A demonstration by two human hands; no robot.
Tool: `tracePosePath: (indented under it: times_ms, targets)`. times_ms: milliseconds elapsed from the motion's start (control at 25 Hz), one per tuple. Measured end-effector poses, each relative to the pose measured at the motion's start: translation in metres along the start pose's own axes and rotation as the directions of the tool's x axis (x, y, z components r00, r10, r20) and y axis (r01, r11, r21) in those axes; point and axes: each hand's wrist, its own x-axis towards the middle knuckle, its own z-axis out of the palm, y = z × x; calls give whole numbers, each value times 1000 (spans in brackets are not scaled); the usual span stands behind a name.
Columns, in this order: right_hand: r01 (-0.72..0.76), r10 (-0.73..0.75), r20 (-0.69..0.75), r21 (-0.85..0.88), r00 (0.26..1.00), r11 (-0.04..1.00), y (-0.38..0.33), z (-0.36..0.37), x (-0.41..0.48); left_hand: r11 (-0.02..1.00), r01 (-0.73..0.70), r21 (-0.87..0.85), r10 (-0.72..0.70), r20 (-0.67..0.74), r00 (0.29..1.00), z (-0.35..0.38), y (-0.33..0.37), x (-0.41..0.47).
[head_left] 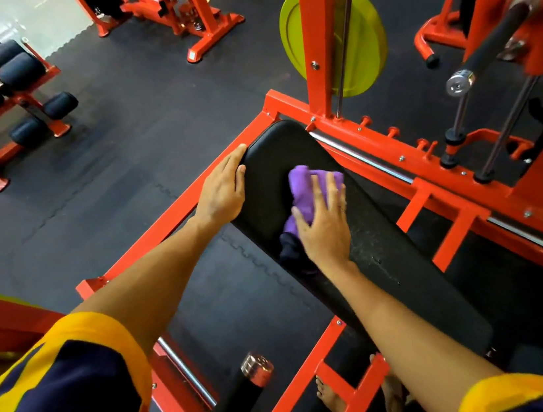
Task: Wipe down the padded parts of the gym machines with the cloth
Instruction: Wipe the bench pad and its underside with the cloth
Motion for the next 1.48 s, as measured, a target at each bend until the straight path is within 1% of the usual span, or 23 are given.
tracePosePath:
  times_ms: [40,80,120,200,280,360,440,480,520,600,640,680,720,800,880,920,1000,1080,1160,1200,1320,1400,1480]
  targets:
    - [-90,90,-2,39,996,995,11,-5,-9,1000,2,18,-2,4,1000,0,0,0]
    - [-137,137,7,62,991,989,16,-6,-22,999,1,38,-2,7,1000,2,-1,0]
    - [-129,129,13,58,992,990,12,-2,-37,998,-5,58,5,7,1000,2,-2,0]
    - [-10,10,18,8,1000,1000,-13,13,-56,996,-38,86,37,8,999,3,-1,0]
    - [110,-110,21,-20,994,994,-38,25,-42,983,-111,146,111,7,994,3,-1,0]
    - [187,-187,0,-43,982,981,-44,25,-3,934,-242,262,258,-28,966,4,-2,-1]
    - [219,-221,-5,-98,975,971,-25,18,33,873,-329,361,364,-30,931,5,-2,0]
    - [207,-210,-15,-123,978,971,-11,12,43,848,-347,401,384,-13,923,6,-1,0]
    - [148,-153,-34,-118,988,982,5,7,46,831,-354,430,392,0,920,7,2,0]
    - [-55,53,-81,-26,995,998,30,0,32,808,-353,472,387,26,922,9,4,-1]
    - [-158,160,-92,28,983,987,36,-1,16,794,-350,497,380,43,924,10,6,-1]
    - [-222,227,-90,70,970,973,36,1,-3,779,-352,519,374,66,925,11,9,-1]
    - [-230,236,-73,83,969,970,31,3,-23,769,-365,525,370,101,924,10,13,0]
    - [-113,112,23,61,993,992,15,5,-48,763,-414,497,364,200,910,11,25,1]
    - [17,-23,100,57,995,998,11,1,-29,764,-451,460,368,264,892,18,43,-1]
    - [32,-38,112,59,993,998,16,-3,-9,760,-468,450,378,280,883,25,54,-2]
    - [-12,8,107,43,994,999,29,-14,34,747,-488,452,377,318,870,41,74,-2]
    - [-146,141,78,59,987,988,49,-25,62,731,-503,462,359,367,858,56,90,0]
    - [-307,304,61,65,951,949,71,-32,59,710,-520,476,338,417,844,64,100,4]
    - [-352,350,47,39,935,935,84,-35,47,705,-523,479,338,422,842,68,101,7]
    - [-356,357,7,-59,934,933,128,-44,14,678,-525,515,333,422,843,77,93,9]
    - [-336,336,16,7,942,942,133,-47,25,644,-517,564,326,409,852,80,87,5]
    - [-352,350,34,118,936,929,112,-44,55,641,-513,571,327,402,855,84,86,6]
